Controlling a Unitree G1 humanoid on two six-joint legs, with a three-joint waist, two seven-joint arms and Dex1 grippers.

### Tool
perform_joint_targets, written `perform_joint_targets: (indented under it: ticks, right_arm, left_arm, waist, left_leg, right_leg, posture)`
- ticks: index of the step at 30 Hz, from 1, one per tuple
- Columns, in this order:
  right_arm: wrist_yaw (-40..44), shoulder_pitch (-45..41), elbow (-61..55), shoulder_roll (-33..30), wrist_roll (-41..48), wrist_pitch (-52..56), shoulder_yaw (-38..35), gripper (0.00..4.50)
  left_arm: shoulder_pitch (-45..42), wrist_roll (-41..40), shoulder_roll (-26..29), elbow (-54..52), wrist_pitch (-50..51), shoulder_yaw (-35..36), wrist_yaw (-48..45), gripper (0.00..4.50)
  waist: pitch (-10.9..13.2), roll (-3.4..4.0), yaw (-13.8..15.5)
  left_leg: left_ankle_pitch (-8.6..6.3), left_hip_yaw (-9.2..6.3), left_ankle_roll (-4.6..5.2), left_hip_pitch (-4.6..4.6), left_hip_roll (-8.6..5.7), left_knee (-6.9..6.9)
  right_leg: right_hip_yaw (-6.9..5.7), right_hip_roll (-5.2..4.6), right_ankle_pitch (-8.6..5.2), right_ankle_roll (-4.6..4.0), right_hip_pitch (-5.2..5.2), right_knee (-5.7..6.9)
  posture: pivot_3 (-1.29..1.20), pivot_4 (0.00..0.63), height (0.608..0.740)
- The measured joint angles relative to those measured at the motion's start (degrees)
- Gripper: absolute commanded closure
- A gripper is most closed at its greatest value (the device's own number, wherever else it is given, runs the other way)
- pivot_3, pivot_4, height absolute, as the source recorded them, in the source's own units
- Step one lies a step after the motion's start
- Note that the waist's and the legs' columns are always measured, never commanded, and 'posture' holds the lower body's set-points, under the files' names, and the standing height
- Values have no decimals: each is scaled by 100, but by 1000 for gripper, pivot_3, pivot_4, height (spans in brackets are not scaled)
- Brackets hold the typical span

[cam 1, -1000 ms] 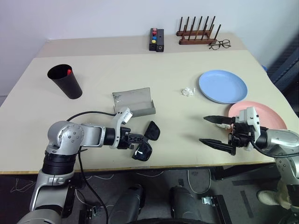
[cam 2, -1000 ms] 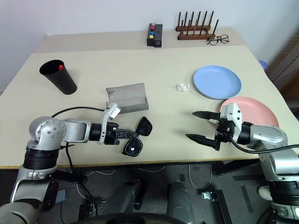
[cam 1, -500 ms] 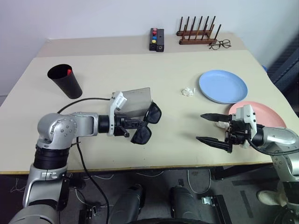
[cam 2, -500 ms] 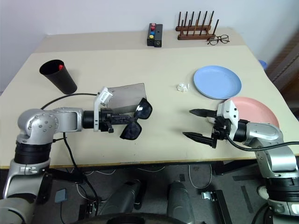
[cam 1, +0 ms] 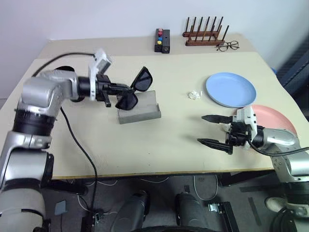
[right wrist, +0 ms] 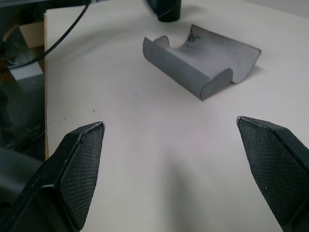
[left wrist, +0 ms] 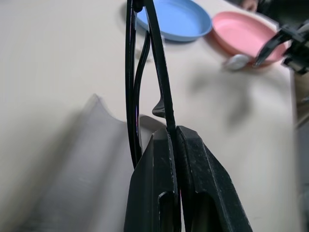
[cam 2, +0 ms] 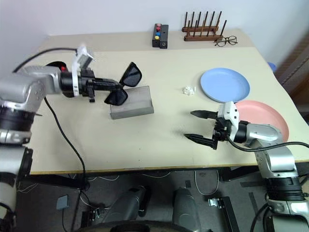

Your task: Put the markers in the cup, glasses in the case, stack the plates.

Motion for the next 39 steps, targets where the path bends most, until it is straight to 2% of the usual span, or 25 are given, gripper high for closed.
perform_joint_targets:
  ticks: [6, 12, 21, 39]
  right_arm:
    - [-3, -179, 172, 161, -100, -93, 118, 0]
    - [-51, -153, 150, 207, -159, -140, 181, 0]
    - [-156, 123, -67, 203, -152, -152, 155, 0]
    - [-349, 491, 32, 38, -149, -276, -489, 0]
  left_arm:
    - [-755, 1196, -594, 2223, -1682, -325, -701, 4476]
    - [-813, 1865, -1128, 3250, -2564, -403, -1049, 4476]
    - [-813, 2350, -1474, 3737, -3055, -374, -1168, 4476]
    - [-834, 2834, -1501, 3848, -3418, -237, -1609, 4476]
  waist:
    - [2, -3, -12]
    - [5, -8, -41]
    - [6, -10, -78]
    - [5, -9, -148]
  left_leg:
    - [7, 0, -11, -21, -1, 1]
    - [11, 0, -16, -32, -2, 9]
    - [9, -1, -10, -32, -3, 15]
    - [4, -1, -1, -31, -4, 23]
  right_leg:
    - [-2, 1, 2, 7, -21, 1]
    - [-2, 2, 7, 14, -29, 4]
    - [-3, 3, 8, 17, -28, 12]
    - [-3, 3, 9, 19, -26, 25]
  posture:
    - [0, 150, 740]
    - [0, 150, 740]
    - [0, 150, 740]
    - [0, 150, 740]
